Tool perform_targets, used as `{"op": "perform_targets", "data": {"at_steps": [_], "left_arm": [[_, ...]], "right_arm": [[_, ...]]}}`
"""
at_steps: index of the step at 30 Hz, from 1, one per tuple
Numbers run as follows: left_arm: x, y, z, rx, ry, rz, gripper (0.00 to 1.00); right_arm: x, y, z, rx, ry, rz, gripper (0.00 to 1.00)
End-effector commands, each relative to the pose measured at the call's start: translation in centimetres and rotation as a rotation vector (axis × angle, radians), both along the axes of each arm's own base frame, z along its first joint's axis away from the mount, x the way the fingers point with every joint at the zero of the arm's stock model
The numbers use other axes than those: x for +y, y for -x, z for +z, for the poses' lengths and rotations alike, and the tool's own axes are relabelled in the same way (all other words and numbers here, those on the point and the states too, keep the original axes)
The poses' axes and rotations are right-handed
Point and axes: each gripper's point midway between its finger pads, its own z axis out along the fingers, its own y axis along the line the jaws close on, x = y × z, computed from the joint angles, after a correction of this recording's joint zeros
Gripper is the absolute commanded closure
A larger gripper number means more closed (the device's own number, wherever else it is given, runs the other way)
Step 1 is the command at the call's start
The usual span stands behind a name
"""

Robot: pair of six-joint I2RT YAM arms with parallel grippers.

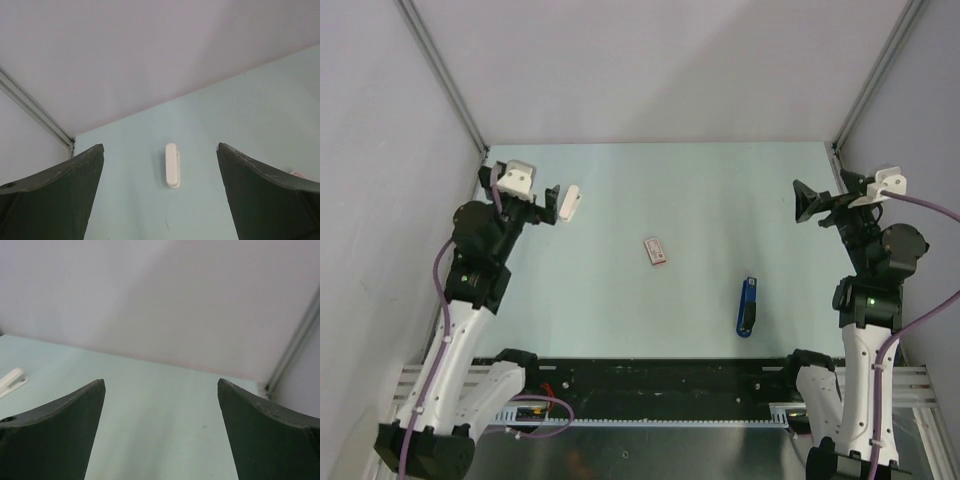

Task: Load the staples into the stapler

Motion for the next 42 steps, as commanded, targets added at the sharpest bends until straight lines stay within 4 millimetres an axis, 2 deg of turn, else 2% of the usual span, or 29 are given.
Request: {"op": "perform_targets", "data": {"at_steps": [1, 8, 13, 17, 21, 24, 27, 34, 42], "left_arm": [[-0.1, -0.8, -0.7, 0.054, -0.027, 0.024, 0.0], [-1.2, -1.5, -1.7, 0.081, -0.059, 0.008, 0.0], [-1.1, -2.0, -2.9, 0.104, -0.084, 0.029, 0.01], [-1.1, -2.9, -4.4, 0.148, -0.091, 0.041, 0.0], [-0.6, -4.1, -6.0, 0.198, -0.103, 0.091, 0.0], [0.0, -5.4, -7.3, 0.243, -0.112, 0.143, 0.01], [0.1, -6.7, -8.8, 0.297, -0.114, 0.171, 0.01], [-1.0, -10.0, -11.4, 0.398, -0.096, 0.171, 0.0], [-3.0, -14.7, -17.9, 0.549, -0.172, 0.112, 0.01]], "right_arm": [[2.1, -0.2, -2.5, 0.1, -0.077, 0.126, 0.01], [1.9, -0.8, -3.5, 0.053, -0.031, 0.111, 0.01], [2.3, -1.5, -4.9, 0.054, 0.051, 0.109, 0.01], [3.1, -1.4, -6.1, 0.054, 0.139, 0.145, 0.01], [4.9, -0.9, -7.5, 0.064, 0.228, 0.241, 0.01], [5.4, -0.6, -8.0, 0.064, 0.264, 0.273, 0.01], [5.2, -0.7, -8.3, 0.068, 0.276, 0.264, 0.01], [4.9, -1.2, -9.5, 0.099, 0.274, 0.272, 0.01], [5.0, -1.3, -10.1, 0.111, 0.271, 0.285, 0.01]]}}
